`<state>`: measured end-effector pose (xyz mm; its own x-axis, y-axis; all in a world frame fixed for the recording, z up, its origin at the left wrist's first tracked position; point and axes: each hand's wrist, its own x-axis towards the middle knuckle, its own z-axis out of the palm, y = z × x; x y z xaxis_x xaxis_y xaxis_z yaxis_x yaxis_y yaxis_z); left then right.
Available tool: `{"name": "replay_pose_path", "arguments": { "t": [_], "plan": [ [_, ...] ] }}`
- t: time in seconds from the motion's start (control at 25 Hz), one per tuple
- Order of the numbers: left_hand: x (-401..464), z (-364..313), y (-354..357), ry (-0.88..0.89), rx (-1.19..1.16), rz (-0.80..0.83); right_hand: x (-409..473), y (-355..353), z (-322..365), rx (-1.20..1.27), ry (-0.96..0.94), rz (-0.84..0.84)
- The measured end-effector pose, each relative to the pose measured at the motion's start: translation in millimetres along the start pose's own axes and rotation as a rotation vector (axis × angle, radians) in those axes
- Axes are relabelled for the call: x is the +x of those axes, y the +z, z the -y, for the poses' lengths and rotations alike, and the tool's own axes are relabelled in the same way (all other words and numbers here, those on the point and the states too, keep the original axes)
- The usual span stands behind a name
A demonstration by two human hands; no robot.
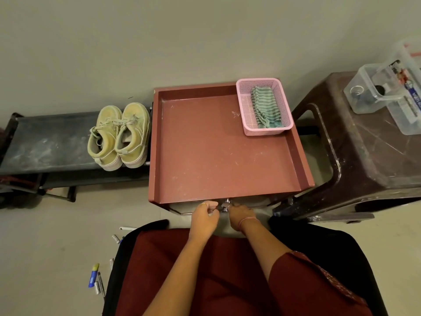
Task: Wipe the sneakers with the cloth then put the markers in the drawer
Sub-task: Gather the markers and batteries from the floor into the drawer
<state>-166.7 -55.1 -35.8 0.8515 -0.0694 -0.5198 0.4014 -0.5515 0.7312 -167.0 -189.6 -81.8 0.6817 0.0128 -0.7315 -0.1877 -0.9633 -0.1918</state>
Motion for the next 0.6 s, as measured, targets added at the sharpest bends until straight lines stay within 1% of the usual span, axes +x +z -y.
{"name": "replay_pose_path", "arguments": {
  "t": [0.08, 0.28, 0.36, 0.48, 0.52, 0.6],
  "plan": [
    [-4.9, 4.9, 0.8, -0.003, 0.026, 0.008, -1.0, -0.3, 1.1, -0.006, 0.002, 0.027],
    [-9.7, 16.3, 2.6, 0.005, 0.117, -0.030, -22.5, 16.0, -6.0, -0.044, -0.046, 0.162],
    [-15.6, 18.5, 6.3, 0.030, 0.237, -0.050, -35.3, 29.5, -8.7, -0.020, -0.040, 0.131],
    [-26.1, 20.0, 7.7, 0.101, 0.554, -0.078, -55.4, 47.4, -7.8, 0.023, -0.017, 0.100],
    [-28.6, 22.6, 8.2, 0.129, 0.619, -0.058, -61.5, 52.0, -7.7, 0.043, -0.015, 0.107],
    [-34.2, 27.1, 10.9, 0.143, 0.658, 0.019, -74.7, 52.2, -8.8, 0.135, -0.050, 0.094]
  ]
}}
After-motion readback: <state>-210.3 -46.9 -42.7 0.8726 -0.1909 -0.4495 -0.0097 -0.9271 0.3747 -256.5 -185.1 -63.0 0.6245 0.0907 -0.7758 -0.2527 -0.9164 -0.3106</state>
